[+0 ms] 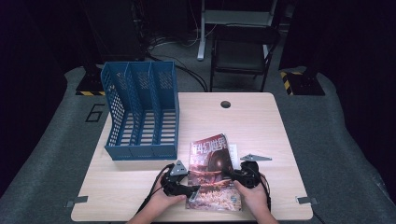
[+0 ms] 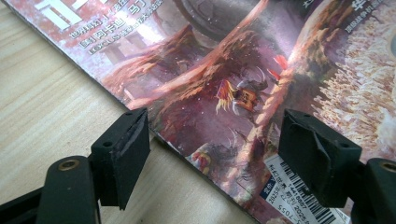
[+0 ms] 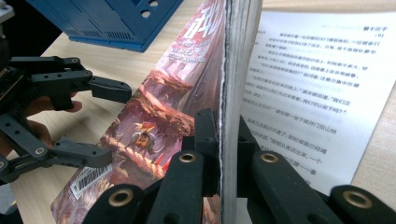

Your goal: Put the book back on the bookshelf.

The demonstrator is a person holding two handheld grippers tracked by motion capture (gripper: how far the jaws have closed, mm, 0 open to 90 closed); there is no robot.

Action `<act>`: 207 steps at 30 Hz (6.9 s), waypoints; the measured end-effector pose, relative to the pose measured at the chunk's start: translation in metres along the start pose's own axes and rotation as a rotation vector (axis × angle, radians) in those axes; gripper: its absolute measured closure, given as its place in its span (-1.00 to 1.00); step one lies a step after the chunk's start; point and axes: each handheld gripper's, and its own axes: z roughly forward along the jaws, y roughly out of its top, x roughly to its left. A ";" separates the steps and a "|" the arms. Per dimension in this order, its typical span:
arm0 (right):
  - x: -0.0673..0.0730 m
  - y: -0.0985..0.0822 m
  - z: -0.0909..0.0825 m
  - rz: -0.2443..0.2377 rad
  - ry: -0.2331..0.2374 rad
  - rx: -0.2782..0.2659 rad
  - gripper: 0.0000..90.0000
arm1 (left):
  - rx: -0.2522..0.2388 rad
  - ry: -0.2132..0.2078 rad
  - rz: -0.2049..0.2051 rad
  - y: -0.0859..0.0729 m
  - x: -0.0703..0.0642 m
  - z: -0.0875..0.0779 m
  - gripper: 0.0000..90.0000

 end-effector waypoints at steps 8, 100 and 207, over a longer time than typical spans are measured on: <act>0.009 0.000 -0.008 -0.034 -0.003 -0.049 0.92 | 0.017 -0.003 -0.052 0.004 0.007 0.000 -0.63; -0.033 -0.016 -0.019 0.128 0.094 0.213 0.33 | -0.042 -0.054 -0.008 0.018 0.017 0.021 -0.11; 0.025 0.001 -0.014 -0.281 0.069 0.036 0.41 | -0.234 -0.045 0.043 0.048 0.003 -0.095 0.86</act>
